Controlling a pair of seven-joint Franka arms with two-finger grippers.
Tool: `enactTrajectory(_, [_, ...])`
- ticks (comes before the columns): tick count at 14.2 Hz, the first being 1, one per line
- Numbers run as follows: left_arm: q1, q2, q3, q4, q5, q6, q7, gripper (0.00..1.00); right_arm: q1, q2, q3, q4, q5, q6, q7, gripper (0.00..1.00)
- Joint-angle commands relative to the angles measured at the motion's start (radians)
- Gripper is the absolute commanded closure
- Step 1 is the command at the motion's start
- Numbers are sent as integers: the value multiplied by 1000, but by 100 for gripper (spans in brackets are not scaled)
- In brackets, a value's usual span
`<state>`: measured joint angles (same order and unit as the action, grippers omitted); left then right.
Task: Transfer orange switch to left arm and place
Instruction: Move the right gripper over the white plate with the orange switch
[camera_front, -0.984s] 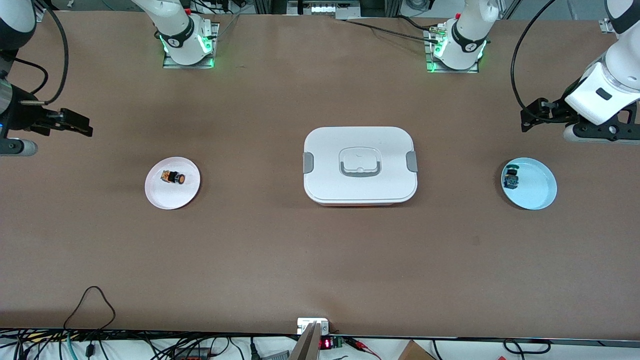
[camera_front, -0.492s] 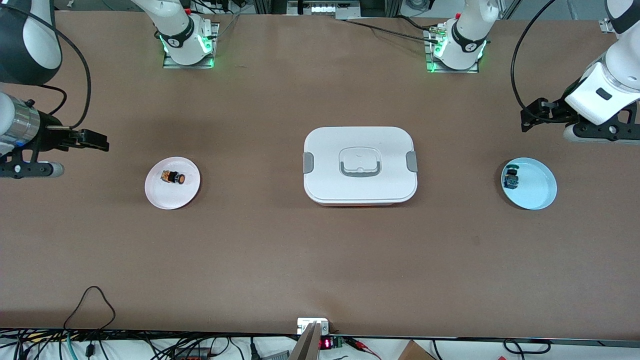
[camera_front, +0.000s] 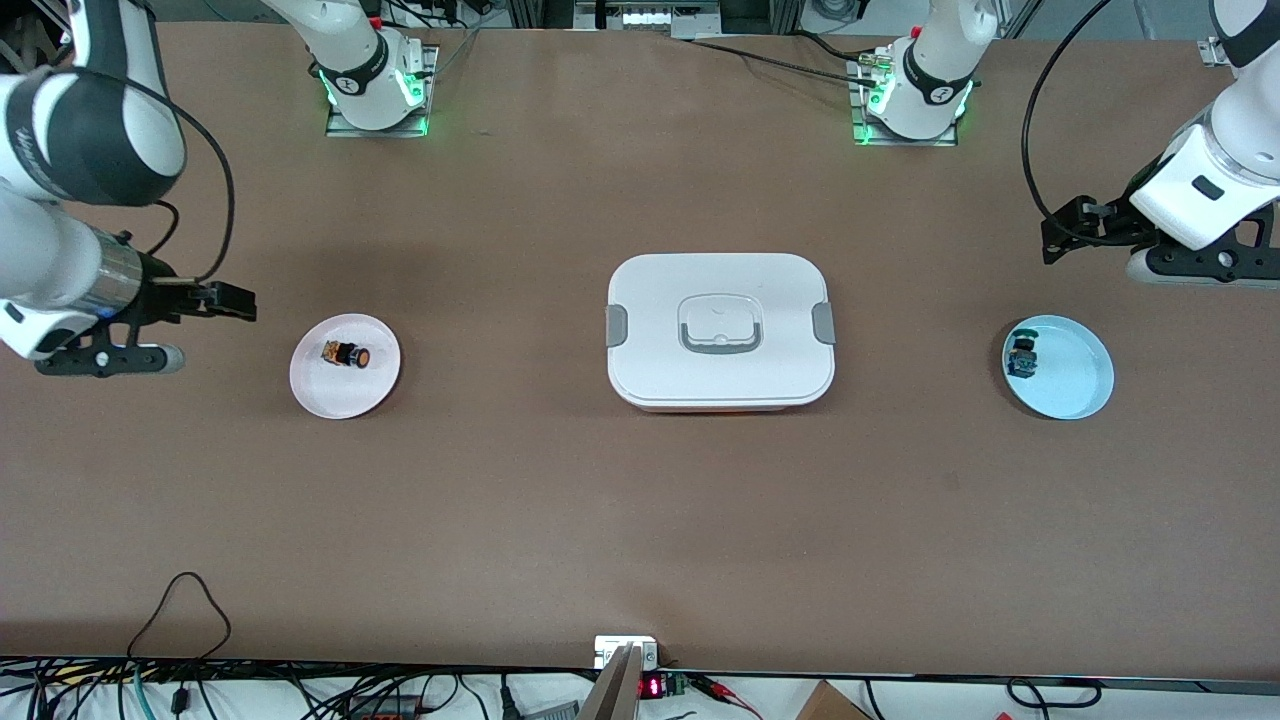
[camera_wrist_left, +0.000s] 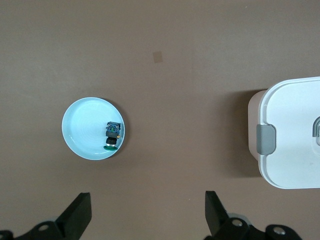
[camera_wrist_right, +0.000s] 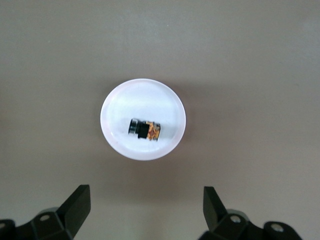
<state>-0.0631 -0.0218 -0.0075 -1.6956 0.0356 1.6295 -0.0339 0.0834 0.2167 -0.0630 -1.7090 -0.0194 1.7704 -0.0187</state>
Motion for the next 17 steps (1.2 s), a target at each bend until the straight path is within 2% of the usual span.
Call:
enactTrajectory(1, [-4, 2, 3, 22, -2, -22, 20, 0, 1, -25, 2, -127, 10, 116, 0, 0])
enactTrajectory(6, [-4, 3, 3, 22, -2, -20, 20, 0, -1, -14, 2, -257, 48, 286, 8, 0])
enactTrajectory(15, [-4, 3, 3, 22, -2, -20, 22, 0, 13, 87, 2, -304, 47, 406, 37, 0])
enactTrajectory(17, [2, 3, 4, 22, -2, -20, 22, 0, 19, 96, 2, -369, 47, 512, 37, 0])
